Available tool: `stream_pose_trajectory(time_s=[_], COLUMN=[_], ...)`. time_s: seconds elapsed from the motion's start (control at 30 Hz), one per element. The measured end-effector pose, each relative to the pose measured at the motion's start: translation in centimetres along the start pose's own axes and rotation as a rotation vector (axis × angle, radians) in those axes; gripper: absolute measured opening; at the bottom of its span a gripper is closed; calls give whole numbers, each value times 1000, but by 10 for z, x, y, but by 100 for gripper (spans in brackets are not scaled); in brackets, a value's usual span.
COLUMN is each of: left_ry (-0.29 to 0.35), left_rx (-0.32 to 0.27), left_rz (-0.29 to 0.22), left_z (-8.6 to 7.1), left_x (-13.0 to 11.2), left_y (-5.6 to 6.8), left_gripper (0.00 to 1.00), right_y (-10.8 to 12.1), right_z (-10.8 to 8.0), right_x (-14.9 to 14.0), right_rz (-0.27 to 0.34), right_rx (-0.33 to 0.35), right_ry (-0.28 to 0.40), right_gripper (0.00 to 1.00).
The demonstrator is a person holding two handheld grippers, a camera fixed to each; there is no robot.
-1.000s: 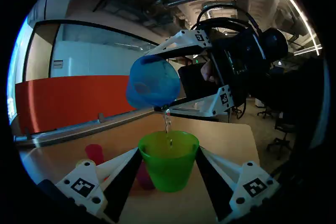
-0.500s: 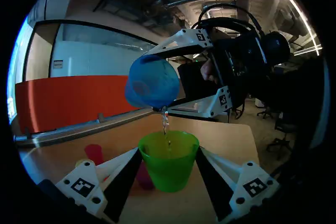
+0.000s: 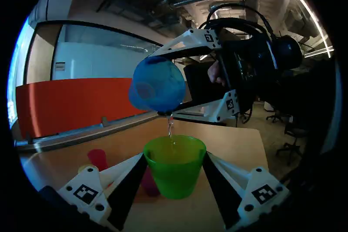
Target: Pour water
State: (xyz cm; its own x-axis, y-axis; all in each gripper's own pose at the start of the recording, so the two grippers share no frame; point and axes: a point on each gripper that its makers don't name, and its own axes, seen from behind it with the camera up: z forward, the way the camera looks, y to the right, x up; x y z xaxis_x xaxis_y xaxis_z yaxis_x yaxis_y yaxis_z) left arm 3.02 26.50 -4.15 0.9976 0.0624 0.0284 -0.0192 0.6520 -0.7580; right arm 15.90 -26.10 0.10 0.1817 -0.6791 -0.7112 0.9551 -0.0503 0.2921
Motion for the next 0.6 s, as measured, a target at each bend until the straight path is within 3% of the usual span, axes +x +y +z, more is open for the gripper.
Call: stream_pose_trajectory(time_s=[0.6], left_ry=[1], left_rx=[4], left_rz=[-5], left_z=[1], left_x=[-1], left_y=[-2], left_gripper=[86], right_y=[4], right_z=[0], right_x=[-1], right_rz=[-52], right_rx=[-19], right_ry=[-9], right_gripper=[92])
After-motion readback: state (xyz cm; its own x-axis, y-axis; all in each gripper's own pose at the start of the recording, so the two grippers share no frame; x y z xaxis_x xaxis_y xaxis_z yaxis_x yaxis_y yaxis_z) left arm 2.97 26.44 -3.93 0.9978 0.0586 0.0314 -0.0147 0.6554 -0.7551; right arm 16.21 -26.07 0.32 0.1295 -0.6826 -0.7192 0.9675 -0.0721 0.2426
